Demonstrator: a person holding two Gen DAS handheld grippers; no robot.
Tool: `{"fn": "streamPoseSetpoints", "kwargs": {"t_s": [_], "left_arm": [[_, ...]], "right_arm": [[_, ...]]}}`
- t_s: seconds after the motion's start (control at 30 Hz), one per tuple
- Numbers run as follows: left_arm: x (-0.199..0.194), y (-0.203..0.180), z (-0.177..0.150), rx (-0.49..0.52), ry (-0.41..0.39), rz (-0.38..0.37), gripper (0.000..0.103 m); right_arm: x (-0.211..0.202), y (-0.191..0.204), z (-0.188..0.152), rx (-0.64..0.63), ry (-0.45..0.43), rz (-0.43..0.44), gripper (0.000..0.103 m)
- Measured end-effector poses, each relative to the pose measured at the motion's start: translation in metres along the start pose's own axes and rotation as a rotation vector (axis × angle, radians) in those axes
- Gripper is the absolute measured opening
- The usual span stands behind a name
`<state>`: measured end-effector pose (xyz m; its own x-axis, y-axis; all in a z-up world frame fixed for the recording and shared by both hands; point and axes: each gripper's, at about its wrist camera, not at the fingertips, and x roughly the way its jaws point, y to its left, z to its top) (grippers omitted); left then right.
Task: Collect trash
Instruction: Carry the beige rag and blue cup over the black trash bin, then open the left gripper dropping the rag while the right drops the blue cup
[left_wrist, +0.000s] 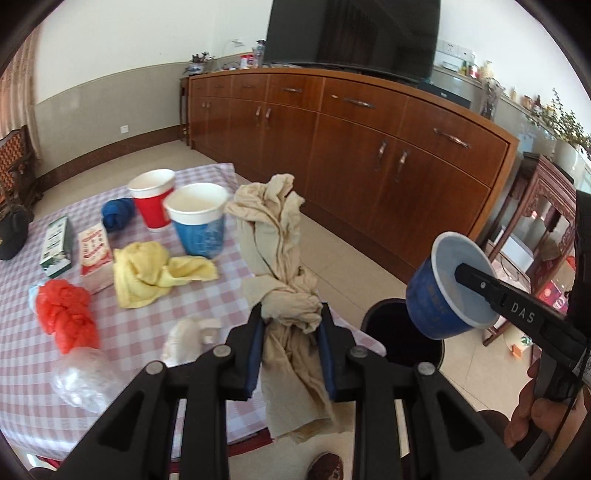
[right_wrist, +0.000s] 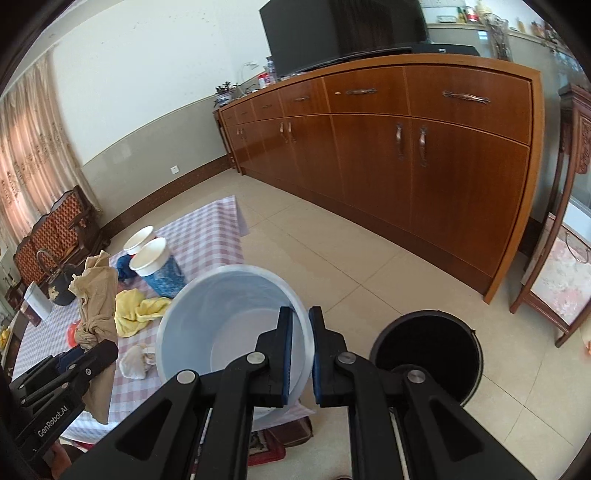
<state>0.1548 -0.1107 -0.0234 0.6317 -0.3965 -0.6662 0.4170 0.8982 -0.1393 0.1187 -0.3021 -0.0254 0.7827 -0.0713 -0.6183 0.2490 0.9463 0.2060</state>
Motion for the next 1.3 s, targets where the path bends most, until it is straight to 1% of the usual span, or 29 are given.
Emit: {"fn": "streamPoseSetpoints", "kwargs": {"t_s": [0.23, 0.4, 0.63, 0.7, 0.87, 0.97, 1.23, 1.3], "left_arm": [[0.042, -0.064, 0.0, 0.059, 0.084, -0.116, 0.029], [0.078, -0.105, -0.003, 0.11, 0.132, -0.16, 0.029], [0.132, -0.148, -0.009, 0.153, 0.217, -0.182, 0.029], [0.145, -0.155, -0.013, 0.161, 0.241, -0.19, 0.029], [0.179, -0.167, -0.027, 0.195, 0.305, -0.175, 0.029], [0.196, -0.168, -0.033, 0.184, 0.333, -0.185, 0.029], [0.24, -0.181, -0.049, 0.213, 0.4, -0.166, 0.029], [0.245, -0.185, -0.052, 0.222, 0.41, -0.168, 0.034]], "right_arm": [[0.001, -0.077, -0.008, 0.107, 0.028, -0.096, 0.009], [0.01, -0.114, -0.011, 0.156, 0.048, -0.141, 0.009], [0.037, -0.172, -0.014, 0.23, 0.089, -0.187, 0.009], [0.048, -0.19, -0.016, 0.251, 0.111, -0.197, 0.009], [0.081, -0.227, -0.025, 0.272, 0.169, -0.237, 0.009], [0.102, -0.243, -0.034, 0.283, 0.207, -0.254, 0.009], [0.149, -0.263, -0.064, 0.303, 0.282, -0.278, 0.01], [0.157, -0.265, -0.07, 0.305, 0.304, -0.273, 0.01]]}}
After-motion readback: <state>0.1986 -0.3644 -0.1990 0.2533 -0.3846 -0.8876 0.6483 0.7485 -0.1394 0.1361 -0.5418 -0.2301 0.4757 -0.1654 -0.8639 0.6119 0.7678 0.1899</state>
